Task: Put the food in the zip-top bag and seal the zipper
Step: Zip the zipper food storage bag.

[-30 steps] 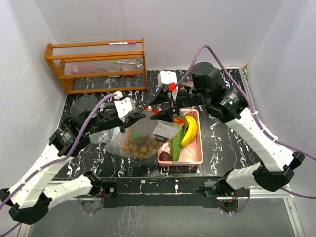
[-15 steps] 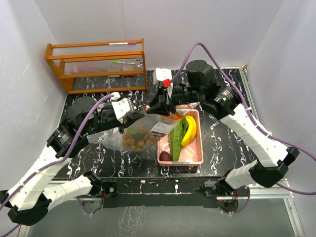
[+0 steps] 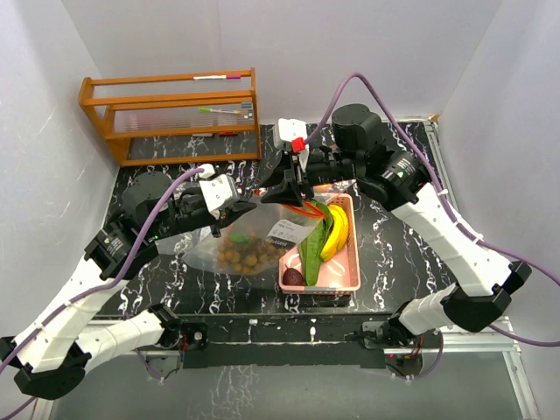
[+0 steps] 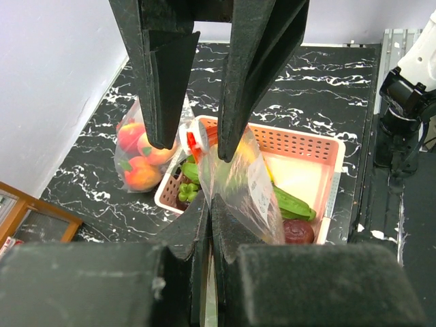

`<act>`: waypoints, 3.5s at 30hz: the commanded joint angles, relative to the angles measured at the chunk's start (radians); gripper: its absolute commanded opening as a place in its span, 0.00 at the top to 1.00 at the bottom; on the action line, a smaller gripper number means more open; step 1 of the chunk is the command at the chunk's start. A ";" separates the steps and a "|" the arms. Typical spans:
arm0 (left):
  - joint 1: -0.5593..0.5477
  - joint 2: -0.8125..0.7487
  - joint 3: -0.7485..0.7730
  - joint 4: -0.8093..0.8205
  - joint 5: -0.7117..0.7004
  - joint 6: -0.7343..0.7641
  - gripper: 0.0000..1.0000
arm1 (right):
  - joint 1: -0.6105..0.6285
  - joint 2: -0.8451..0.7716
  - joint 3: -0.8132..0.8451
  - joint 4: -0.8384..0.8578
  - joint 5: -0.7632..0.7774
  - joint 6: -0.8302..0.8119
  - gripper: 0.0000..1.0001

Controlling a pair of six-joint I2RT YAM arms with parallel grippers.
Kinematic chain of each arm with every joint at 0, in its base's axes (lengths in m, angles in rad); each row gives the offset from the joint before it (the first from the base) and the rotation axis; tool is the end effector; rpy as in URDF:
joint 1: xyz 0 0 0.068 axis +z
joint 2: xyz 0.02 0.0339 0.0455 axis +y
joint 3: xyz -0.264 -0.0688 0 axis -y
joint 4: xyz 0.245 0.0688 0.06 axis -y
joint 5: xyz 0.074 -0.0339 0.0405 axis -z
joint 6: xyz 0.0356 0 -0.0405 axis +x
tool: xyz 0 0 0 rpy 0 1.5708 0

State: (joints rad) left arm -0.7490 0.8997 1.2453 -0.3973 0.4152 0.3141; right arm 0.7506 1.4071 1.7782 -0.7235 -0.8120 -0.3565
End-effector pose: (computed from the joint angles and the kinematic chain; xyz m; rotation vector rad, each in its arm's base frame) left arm 0.1165 -0.1279 0.4542 1.1058 1.2382 -0.6683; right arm 0.1842 0.2071 0.4847 -1.4533 1.2897 1.0388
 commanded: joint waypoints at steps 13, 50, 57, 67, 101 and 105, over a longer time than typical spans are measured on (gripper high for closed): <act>0.002 -0.024 -0.004 0.042 -0.005 -0.001 1.00 | -0.007 0.002 0.073 0.010 -0.036 0.026 0.81; 0.002 0.034 0.025 0.096 0.137 0.021 1.00 | -0.009 0.002 0.051 0.005 -0.053 0.097 0.87; 0.002 0.033 0.050 0.115 0.016 -0.021 1.00 | -0.010 -0.020 0.002 0.006 0.032 0.099 0.87; 0.002 0.016 0.055 0.124 -0.082 -0.030 1.00 | -0.012 -0.040 -0.038 -0.007 0.112 0.093 0.87; 0.002 0.084 0.090 0.008 0.113 0.044 0.38 | -0.013 -0.010 0.060 0.002 0.034 0.091 0.86; 0.003 0.092 0.082 0.005 0.115 0.055 0.30 | -0.014 -0.008 0.064 -0.007 0.022 0.086 0.86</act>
State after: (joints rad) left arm -0.7490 0.9936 1.3197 -0.3828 0.4885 0.3561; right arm 0.7395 1.4021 1.7870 -0.7601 -0.7589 -0.2604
